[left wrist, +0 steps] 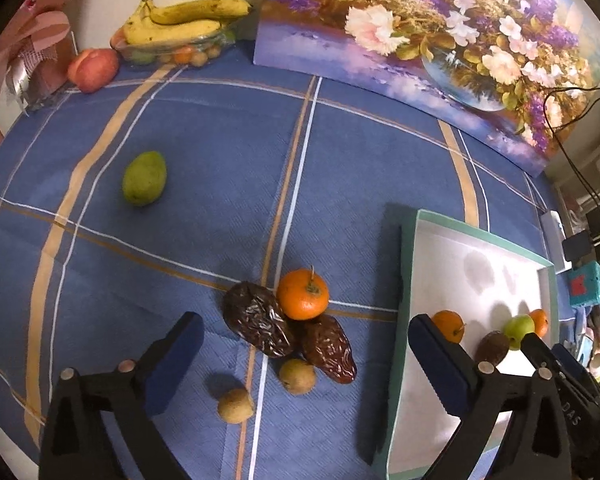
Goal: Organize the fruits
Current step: 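Move the open left tool back toward the fruit cluster, then move the left tool to the loose green pear and close on it while the right tool approaches the dates, then grasp a large dark date with the right tool while the left tool lifts the pear, then carry the pear in the left tool and the date in the right tool over the tray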
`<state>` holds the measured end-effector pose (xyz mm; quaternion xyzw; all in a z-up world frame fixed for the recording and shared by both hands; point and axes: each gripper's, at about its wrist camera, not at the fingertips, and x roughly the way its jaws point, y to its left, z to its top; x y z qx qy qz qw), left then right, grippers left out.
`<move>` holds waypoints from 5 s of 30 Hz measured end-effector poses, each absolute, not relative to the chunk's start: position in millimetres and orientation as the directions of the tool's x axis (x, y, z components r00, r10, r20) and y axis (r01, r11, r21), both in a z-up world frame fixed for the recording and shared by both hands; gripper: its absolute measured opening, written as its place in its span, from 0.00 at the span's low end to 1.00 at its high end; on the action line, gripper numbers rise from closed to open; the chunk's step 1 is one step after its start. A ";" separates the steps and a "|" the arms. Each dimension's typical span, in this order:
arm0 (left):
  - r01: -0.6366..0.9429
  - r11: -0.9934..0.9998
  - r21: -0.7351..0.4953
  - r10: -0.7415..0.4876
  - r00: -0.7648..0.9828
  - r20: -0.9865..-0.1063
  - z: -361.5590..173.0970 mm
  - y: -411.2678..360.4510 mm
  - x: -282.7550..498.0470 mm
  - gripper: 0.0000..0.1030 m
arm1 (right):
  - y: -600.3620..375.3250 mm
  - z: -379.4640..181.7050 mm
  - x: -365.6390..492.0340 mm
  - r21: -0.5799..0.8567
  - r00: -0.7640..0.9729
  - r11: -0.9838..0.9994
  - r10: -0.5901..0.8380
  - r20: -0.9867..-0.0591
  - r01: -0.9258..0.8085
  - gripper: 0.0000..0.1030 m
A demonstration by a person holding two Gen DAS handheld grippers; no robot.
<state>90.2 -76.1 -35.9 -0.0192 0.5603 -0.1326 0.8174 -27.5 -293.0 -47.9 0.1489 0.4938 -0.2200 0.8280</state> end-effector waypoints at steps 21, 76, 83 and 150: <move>0.221 0.956 -0.191 -0.275 0.460 -0.844 -14.9 -64.2 93.7 1.00 | -283.2 -35.7 -29.0 0.014 0.542 0.872 -0.292 -0.788 0.490 0.93; 0.089 0.958 -0.273 -0.285 0.417 -0.863 -24.7 67.9 171.8 0.97 | -133.4 -58.0 55.7 0.183 0.504 0.966 0.070 -0.861 0.180 0.52; 0.067 0.951 -0.301 -0.303 0.399 -0.866 -49.4 69.0 188.8 0.96 | -130.4 -77.6 58.6 0.176 0.437 0.970 0.086 -0.896 0.169 0.52; 0.299 0.926 -0.231 -0.354 0.473 -0.807 31.0 -21.6 96.1 0.38 | -206.2 -3.6 -2.8 0.211 0.638 0.935 -0.020 -0.770 0.285 0.37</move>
